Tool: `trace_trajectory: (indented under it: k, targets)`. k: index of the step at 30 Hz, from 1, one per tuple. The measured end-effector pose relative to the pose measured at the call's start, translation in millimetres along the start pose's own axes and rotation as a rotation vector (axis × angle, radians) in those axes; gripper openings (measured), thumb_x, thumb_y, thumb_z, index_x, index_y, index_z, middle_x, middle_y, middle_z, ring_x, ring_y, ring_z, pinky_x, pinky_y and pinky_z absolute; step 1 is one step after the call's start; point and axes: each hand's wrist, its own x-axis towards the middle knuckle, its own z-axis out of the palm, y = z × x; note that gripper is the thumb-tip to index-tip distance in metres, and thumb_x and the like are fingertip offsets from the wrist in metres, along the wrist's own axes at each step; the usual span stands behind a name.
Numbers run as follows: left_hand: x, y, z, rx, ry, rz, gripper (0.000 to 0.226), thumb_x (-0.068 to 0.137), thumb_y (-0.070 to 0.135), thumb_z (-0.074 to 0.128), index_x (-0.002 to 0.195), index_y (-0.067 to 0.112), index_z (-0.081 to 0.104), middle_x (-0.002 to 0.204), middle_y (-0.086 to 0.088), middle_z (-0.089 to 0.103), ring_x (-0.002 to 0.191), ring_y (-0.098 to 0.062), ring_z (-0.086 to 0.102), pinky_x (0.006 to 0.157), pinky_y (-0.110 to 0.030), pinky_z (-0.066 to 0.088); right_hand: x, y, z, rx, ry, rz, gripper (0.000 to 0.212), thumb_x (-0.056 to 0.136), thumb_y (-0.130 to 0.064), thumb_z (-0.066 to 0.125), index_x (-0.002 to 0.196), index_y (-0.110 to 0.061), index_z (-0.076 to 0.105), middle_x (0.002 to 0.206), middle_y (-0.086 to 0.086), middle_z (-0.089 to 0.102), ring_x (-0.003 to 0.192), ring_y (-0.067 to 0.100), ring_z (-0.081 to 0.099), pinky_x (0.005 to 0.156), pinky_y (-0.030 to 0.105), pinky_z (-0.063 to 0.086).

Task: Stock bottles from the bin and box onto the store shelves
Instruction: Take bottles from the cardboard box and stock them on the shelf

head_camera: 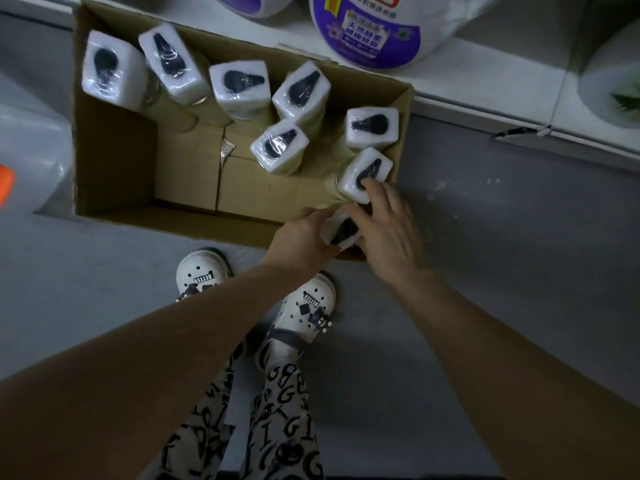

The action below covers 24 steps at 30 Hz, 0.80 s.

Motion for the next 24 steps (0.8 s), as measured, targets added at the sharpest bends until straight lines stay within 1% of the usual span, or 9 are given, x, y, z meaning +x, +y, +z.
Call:
trace_trajectory:
  k: [4, 7, 9, 11, 14, 16, 19, 22, 24]
  targets:
    - [4, -8, -4, 0.011, -0.015, -0.024, 0.073, 0.078, 0.024, 0.080, 0.142, 0.018, 0.047, 0.139, -0.006, 0.051, 0.117, -0.028, 0.057, 0.090, -0.030, 0.042, 6, -5, 7, -0.048, 0.083, -0.045, 0.040, 0.072, -0.015, 0.080, 0.109, -0.010, 0.068, 0.130, 0.018, 0.053, 0.116, 0.032, 0.039, 0.085, 0.046, 0.051]
    - [7, -16, -6, 0.002, -0.002, -0.035, 0.076, 0.074, 0.022, 0.083, 0.140, 0.016, 0.047, 0.136, -0.009, 0.052, 0.113, -0.032, 0.058, 0.089, -0.036, 0.046, 14, -14, 7, -0.022, 0.106, -0.087, 0.038, 0.077, -0.016, 0.070, 0.114, -0.009, 0.066, 0.124, 0.015, 0.058, 0.110, 0.030, 0.042, 0.083, 0.045, 0.051]
    - [9, -23, -8, -0.006, 0.037, -0.043, 0.073, 0.074, 0.022, 0.083, 0.138, 0.015, 0.047, 0.132, -0.010, 0.053, 0.109, -0.031, 0.059, 0.084, -0.036, 0.047, 21, -24, 6, 0.002, 0.095, -0.101, 0.040, 0.079, -0.017, 0.064, 0.118, -0.008, 0.065, 0.122, 0.014, 0.060, 0.111, 0.030, 0.045, 0.086, 0.042, 0.050]
    - [12, -31, -10, -0.016, 0.104, -0.045, 0.063, 0.078, 0.024, 0.080, 0.132, 0.012, 0.051, 0.123, -0.012, 0.057, 0.103, -0.031, 0.060, 0.076, -0.032, 0.043, 31, -35, 2, 0.037, 0.056, -0.107, 0.041, 0.081, -0.013, 0.064, 0.122, -0.007, 0.064, 0.120, 0.014, 0.061, 0.112, 0.031, 0.050, 0.091, 0.041, 0.048]
    - [17, -42, -18, -0.031, 0.161, -0.074, 0.051, 0.078, 0.026, 0.079, 0.120, 0.008, 0.056, 0.107, -0.013, 0.066, 0.094, -0.034, 0.063, 0.071, -0.033, 0.042, 50, -48, -4, 0.114, -0.096, -0.107, 0.048, 0.088, -0.007, 0.062, 0.135, -0.008, 0.053, 0.133, 0.013, 0.055, 0.123, 0.031, 0.048, 0.106, 0.039, 0.040]
    - [19, -47, -25, -0.031, 0.162, -0.082, 0.052, 0.076, 0.027, 0.080, 0.119, 0.009, 0.058, 0.105, -0.012, 0.069, 0.094, -0.033, 0.064, 0.073, -0.032, 0.044, 60, -53, -8, 0.173, -0.165, -0.097, 0.053, 0.090, -0.006, 0.062, 0.140, -0.012, 0.048, 0.140, 0.010, 0.050, 0.130, 0.029, 0.045, 0.108, 0.035, 0.035]
    - [18, -46, -39, -0.035, 0.143, -0.058, 0.052, 0.076, 0.027, 0.080, 0.121, 0.012, 0.059, 0.108, -0.010, 0.068, 0.097, -0.029, 0.064, 0.076, -0.031, 0.045, 64, -57, -16, 0.265, -0.203, -0.015, 0.055, 0.087, -0.009, 0.070, 0.137, -0.016, 0.048, 0.137, 0.006, 0.051, 0.126, 0.025, 0.049, 0.100, 0.030, 0.038]
    - [16, -37, -56, -0.048, 0.149, -0.013, 0.048, 0.075, 0.026, 0.079, 0.120, 0.020, 0.061, 0.110, -0.006, 0.068, 0.098, -0.027, 0.064, 0.082, -0.036, 0.052, 58, -55, -29, 0.392, -0.173, 0.082, 0.052, 0.086, -0.013, 0.073, 0.132, -0.019, 0.051, 0.133, 0.002, 0.053, 0.123, 0.021, 0.052, 0.095, 0.027, 0.039]
    - [13, -28, -69, -0.065, 0.135, 0.002, 0.050, 0.075, 0.023, 0.078, 0.122, 0.024, 0.060, 0.111, -0.004, 0.067, 0.099, -0.025, 0.065, 0.085, -0.041, 0.054, 54, -55, -43, 0.487, -0.151, 0.134, 0.047, 0.087, -0.015, 0.072, 0.130, -0.020, 0.053, 0.132, 0.001, 0.053, 0.123, 0.019, 0.051, 0.093, 0.024, 0.039]
